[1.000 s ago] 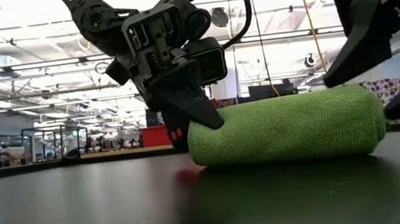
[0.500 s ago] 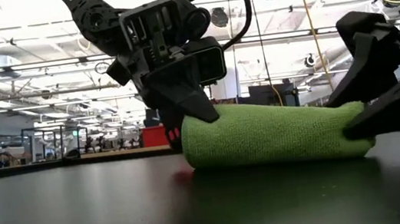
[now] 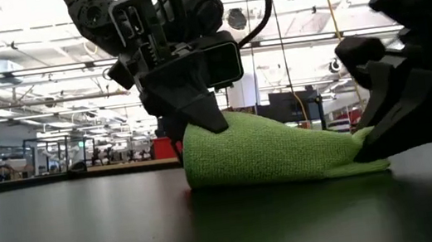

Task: Roll towel into tight, uniform cylinder
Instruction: Roll the green towel

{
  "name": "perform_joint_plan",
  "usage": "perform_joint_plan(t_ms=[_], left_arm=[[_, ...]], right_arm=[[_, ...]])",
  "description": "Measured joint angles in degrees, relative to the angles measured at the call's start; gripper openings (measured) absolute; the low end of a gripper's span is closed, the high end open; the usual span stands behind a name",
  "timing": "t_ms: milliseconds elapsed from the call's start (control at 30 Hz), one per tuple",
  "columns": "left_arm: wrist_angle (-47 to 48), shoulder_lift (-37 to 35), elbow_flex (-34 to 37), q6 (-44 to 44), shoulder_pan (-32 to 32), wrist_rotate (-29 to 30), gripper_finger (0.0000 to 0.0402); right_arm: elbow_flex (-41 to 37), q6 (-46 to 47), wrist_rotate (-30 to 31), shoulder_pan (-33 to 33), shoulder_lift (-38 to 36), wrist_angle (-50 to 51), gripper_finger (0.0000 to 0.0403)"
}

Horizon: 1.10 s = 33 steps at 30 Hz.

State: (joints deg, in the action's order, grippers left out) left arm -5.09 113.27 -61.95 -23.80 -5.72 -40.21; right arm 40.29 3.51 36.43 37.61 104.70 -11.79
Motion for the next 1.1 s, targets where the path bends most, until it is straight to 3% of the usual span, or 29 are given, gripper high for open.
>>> perform_joint_plan(t_ms=[133,333,533,733,1100], left_arm=[[0.2,-0.1,0.0,1.7,-0.1,0.2,0.0062],[1.0,-1.1,-0.5,5.3,-0.6,1.5,0.0173],[11.3,-6.9,-2.6,16.4,-2.2,16.8,0.0247],[15.0,-12.2,-2.9,26.4,-7.6,31.5,0.0262],[11.0,-9.9,-2.8,36.6,-20.1,52.8,0.0263]], right_arm=[[-0.1,-0.8,-5.4,-2.4,-0.1,-0.3,0.0006],[-0.7,-0.8,-14.3,-5.4,-2.6,-0.8,0.0008],[-3.8,1.4,-27.4,-10.5,-6.8,-3.7,0.0008],[-5.6,3.1,-39.3,-15.4,-7.6,-7.5,0.0008],[-6.0,3.7,-54.3,-22.5,-7.6,-11.0,0.0008]])
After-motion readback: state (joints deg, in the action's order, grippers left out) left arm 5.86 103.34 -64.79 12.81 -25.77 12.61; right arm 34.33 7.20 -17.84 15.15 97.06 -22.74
